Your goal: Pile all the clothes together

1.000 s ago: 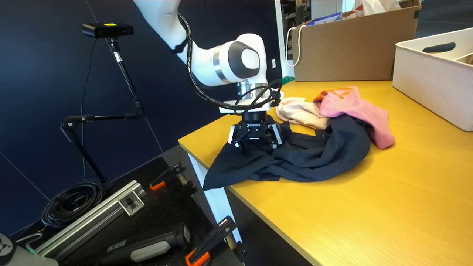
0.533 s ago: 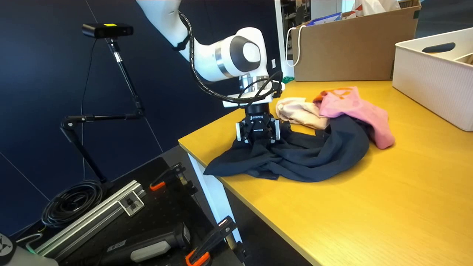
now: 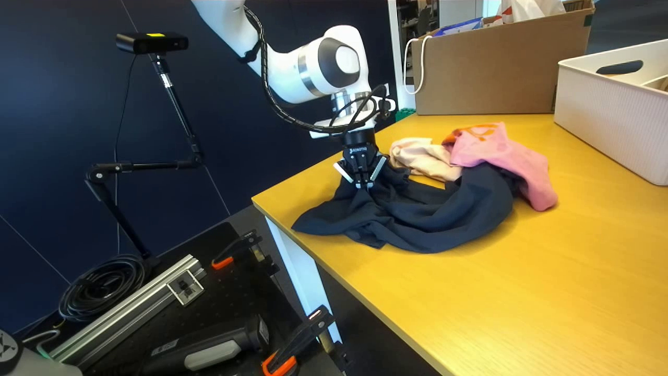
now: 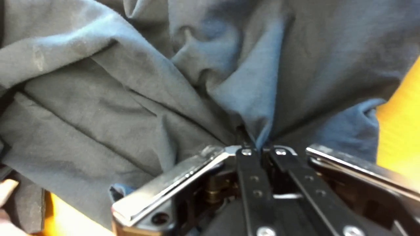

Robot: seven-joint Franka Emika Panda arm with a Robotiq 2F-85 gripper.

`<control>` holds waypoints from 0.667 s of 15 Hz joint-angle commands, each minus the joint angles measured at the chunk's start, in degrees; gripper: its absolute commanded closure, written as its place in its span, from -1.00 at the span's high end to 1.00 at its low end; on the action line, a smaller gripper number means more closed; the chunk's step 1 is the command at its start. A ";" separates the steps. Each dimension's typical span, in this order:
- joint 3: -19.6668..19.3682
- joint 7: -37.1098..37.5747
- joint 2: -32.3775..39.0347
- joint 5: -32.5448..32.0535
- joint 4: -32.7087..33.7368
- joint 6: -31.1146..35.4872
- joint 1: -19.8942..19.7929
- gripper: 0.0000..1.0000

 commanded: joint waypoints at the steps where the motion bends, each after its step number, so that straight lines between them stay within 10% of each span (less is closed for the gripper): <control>1: 0.45 2.72 -5.88 0.06 -2.46 1.36 1.22 -0.97; 10: -0.47 5.75 -25.24 1.68 -4.20 3.31 -2.21 -0.97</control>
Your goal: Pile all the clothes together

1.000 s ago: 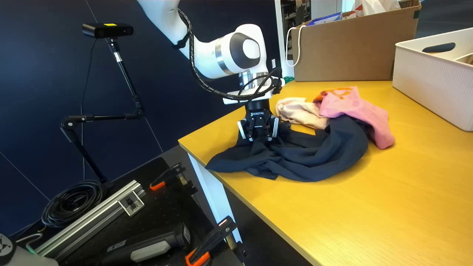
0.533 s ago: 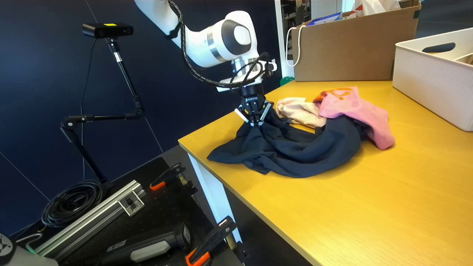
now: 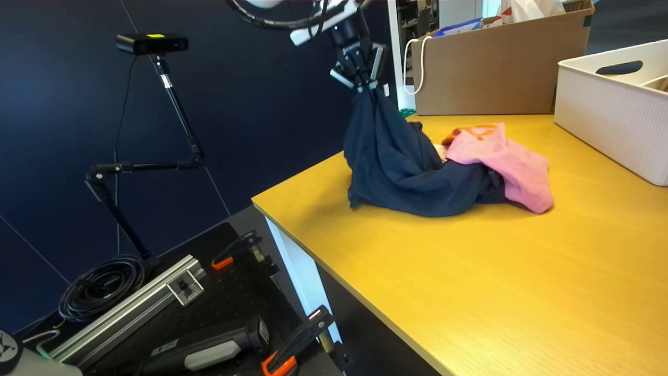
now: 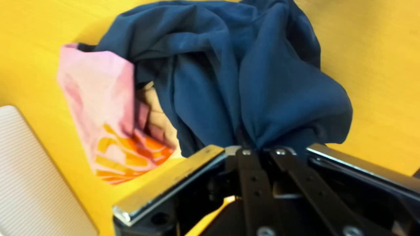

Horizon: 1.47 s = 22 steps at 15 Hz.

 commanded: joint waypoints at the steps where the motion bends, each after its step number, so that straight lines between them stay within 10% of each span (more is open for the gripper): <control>1: -1.49 0.99 -7.92 1.61 -2.12 1.23 -3.55 -0.97; 11: -4.54 -5.63 1.61 12.11 7.81 1.52 -15.98 -0.97; 22: -3.64 -12.00 25.59 14.28 20.91 -0.06 -19.12 -0.97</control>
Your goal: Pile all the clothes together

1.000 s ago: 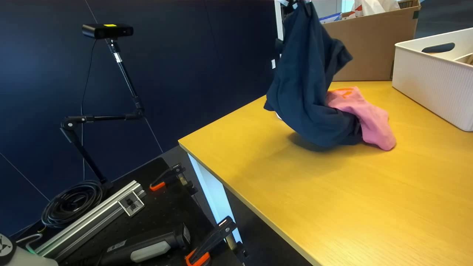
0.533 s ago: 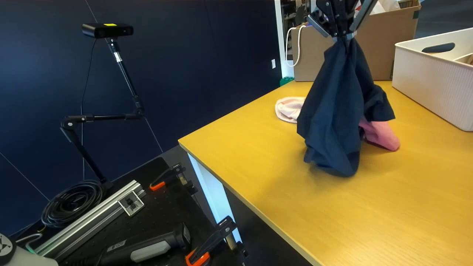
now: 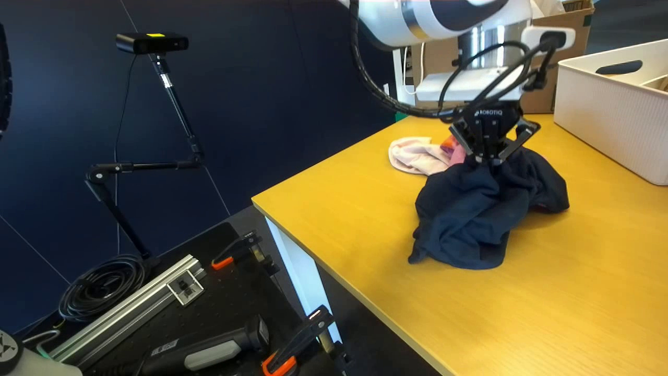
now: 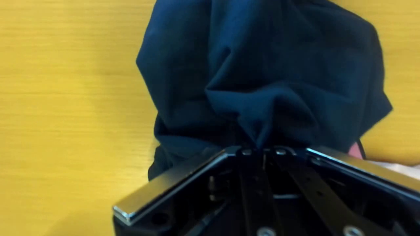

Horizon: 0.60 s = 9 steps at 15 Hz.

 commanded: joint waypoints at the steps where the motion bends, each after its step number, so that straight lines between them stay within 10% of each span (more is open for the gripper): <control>1: 1.29 -3.69 5.82 0.26 5.57 -1.73 -1.23 -0.97; 3: 0.94 -3.83 7.32 -0.10 6.71 -2.12 -0.96 -0.97; 4: 0.63 -3.42 7.15 -0.33 7.03 -3.22 -0.66 -0.39; 9: -1.57 -0.31 -1.49 -4.28 0.69 -7.13 2.62 0.18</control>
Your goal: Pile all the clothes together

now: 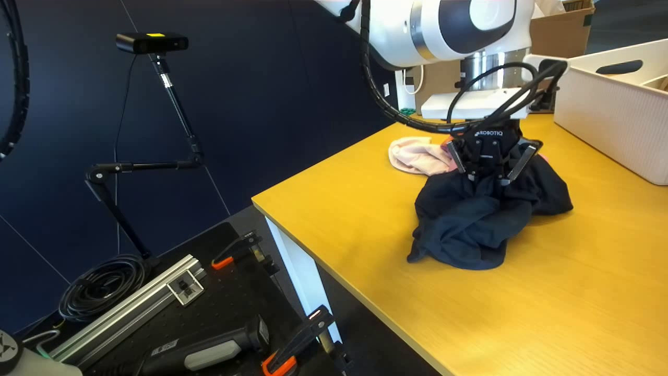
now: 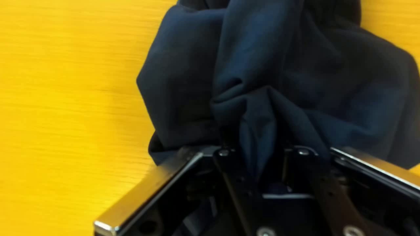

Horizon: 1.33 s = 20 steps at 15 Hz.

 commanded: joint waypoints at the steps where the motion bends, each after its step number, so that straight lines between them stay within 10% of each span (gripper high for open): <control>1: -0.48 1.35 -7.17 -2.29 -3.53 -4.09 2.29 0.31; 6: -0.28 2.48 -3.67 -5.15 9.48 -18.04 6.32 0.98; 12: 2.52 -10.53 4.23 -8.99 23.31 -35.04 9.36 1.00; 20: 1.96 -19.08 5.98 -17.40 18.07 -26.14 15.03 1.00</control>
